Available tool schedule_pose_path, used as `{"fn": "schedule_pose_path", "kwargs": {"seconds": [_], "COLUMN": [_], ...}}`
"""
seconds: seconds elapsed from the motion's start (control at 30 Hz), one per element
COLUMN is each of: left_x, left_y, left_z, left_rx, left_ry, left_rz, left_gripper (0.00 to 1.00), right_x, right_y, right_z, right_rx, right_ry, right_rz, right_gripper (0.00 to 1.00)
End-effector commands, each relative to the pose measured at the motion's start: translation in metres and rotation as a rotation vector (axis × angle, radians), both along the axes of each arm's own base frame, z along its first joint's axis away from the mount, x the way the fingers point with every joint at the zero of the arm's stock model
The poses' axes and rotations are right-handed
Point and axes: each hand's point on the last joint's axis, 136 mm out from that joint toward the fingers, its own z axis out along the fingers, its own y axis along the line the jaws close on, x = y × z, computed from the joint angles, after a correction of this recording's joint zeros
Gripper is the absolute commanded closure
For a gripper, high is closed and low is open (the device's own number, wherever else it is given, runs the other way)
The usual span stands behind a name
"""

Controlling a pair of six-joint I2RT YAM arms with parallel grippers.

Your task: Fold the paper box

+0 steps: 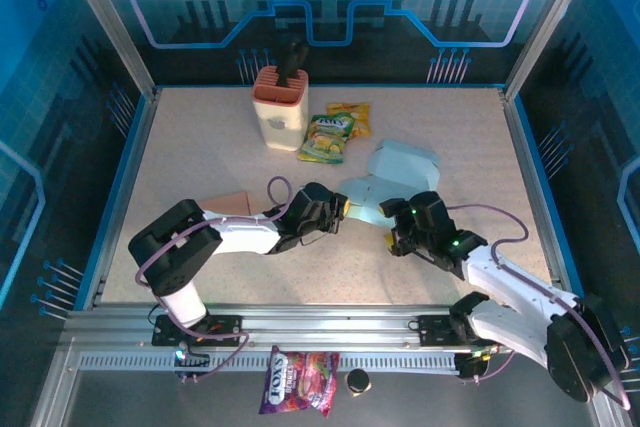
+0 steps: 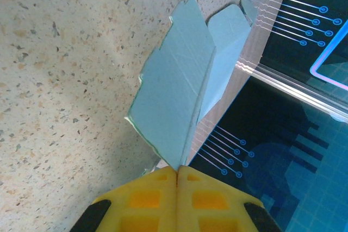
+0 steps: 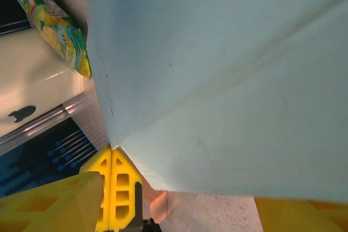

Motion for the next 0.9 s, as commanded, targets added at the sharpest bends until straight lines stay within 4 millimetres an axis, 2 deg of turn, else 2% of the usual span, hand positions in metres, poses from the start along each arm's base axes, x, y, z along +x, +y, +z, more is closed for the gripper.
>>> {"fn": "schedule_pose_path", "kwargs": {"seconds": [0.0,0.2,0.6,0.73,0.8,0.87], "left_x": [0.002,0.002,0.002,0.001,0.0,-0.001], "left_y": [-0.005,-0.005,-0.009,-0.01,-0.01,-0.009], "left_z": [0.02,0.025,0.027,0.029,0.031,0.037], "left_rx": [-0.032,-0.041,-0.06,-0.063,-0.058,-0.042], "left_ry": [-0.015,-0.016,-0.008,-0.011,-0.011,-0.026], "left_rz": [0.011,0.012,0.002,-0.007,-0.018,-0.045], "left_gripper": [1.0,1.0,1.0,1.0,0.8,0.68], "right_x": [0.02,0.031,0.045,0.05,0.054,0.06], "right_y": [-0.001,-0.002,-0.015,-0.018,-0.021,-0.026], "right_z": [0.009,0.018,0.029,0.037,0.046,0.061], "right_rx": [0.007,-0.007,-0.018,-0.033,-0.056,-0.083], "right_ry": [-0.07,-0.085,-0.114,-0.129,-0.141,-0.168], "right_rz": [-0.042,-0.031,-0.053,-0.045,-0.034,-0.02], "right_gripper": [0.31,0.46,0.78,0.97,1.0,1.0]}}
